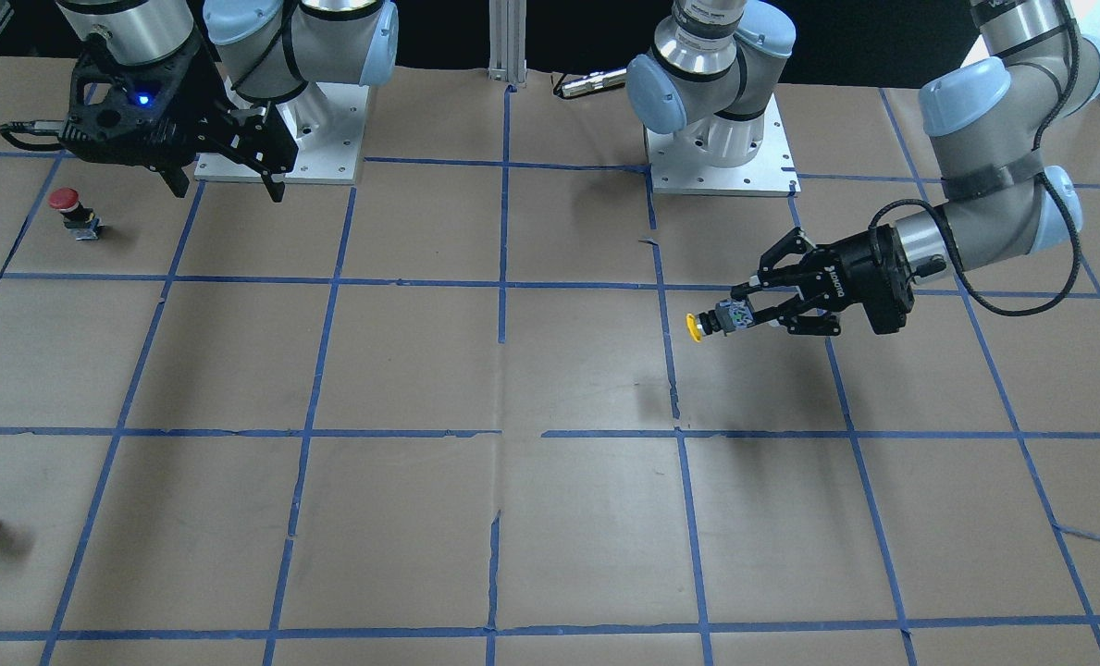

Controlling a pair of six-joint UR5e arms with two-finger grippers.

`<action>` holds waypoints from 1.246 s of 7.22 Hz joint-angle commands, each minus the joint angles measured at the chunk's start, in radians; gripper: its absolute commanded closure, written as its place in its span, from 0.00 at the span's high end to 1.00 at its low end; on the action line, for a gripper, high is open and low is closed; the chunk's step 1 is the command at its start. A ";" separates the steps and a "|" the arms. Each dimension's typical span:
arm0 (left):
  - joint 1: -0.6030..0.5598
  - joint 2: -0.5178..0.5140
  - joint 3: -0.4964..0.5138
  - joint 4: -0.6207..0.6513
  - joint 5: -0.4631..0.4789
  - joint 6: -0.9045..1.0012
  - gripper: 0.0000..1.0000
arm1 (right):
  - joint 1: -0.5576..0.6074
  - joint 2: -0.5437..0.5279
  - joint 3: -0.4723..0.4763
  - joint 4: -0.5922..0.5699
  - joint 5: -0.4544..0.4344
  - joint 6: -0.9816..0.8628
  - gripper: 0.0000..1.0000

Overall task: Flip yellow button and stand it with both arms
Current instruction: 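Carry the yellow button with the left gripper toward the right gripper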

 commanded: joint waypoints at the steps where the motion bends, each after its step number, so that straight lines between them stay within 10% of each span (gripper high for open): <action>1: -0.100 -0.001 -0.024 -0.147 -0.302 -0.018 0.19 | -0.003 0.001 0.001 0.004 0.000 -0.006 1.00; 7: -0.503 0.006 -0.022 -0.316 -1.062 -0.073 0.19 | -0.032 0.003 -0.004 -0.008 0.020 0.006 1.00; 9: -0.597 0.011 -0.023 -0.315 -1.236 -0.084 0.19 | -0.118 -0.003 -0.017 0.015 0.181 0.008 1.00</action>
